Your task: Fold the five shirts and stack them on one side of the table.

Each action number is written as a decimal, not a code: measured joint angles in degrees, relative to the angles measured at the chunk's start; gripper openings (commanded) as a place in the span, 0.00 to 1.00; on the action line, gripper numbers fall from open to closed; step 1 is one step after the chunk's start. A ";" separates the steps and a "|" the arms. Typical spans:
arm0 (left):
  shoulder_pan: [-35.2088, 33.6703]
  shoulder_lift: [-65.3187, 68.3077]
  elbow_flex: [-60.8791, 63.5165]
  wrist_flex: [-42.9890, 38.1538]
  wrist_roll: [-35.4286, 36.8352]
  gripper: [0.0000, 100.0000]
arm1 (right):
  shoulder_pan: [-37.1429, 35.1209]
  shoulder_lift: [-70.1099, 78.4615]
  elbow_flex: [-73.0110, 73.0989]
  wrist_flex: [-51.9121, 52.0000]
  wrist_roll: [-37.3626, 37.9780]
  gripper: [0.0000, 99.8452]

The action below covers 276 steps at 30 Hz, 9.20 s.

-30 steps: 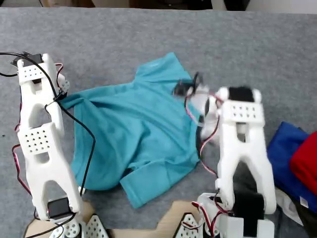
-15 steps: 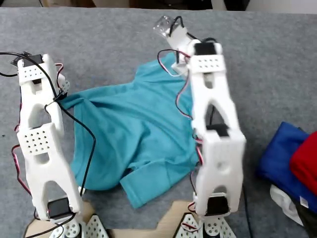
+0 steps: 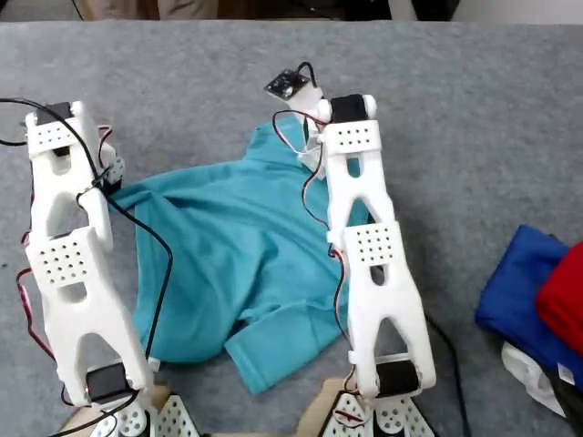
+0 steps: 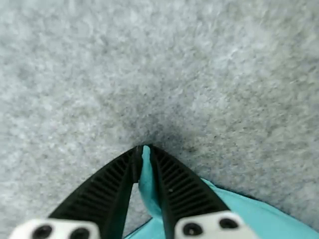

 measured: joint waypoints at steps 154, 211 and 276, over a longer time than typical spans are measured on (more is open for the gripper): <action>5.71 -94.77 0.62 7.82 -16.18 0.02 | 27.52 -118.24 27.78 -20.22 2.90 0.00; 9.41 -109.27 93.19 -60.04 -21.27 0.02 | 12.31 -119.56 111.47 -64.97 11.08 0.00; 9.32 -79.47 100.92 -71.03 -15.82 0.02 | -17.23 -6.95 11.08 -1.67 -5.71 0.04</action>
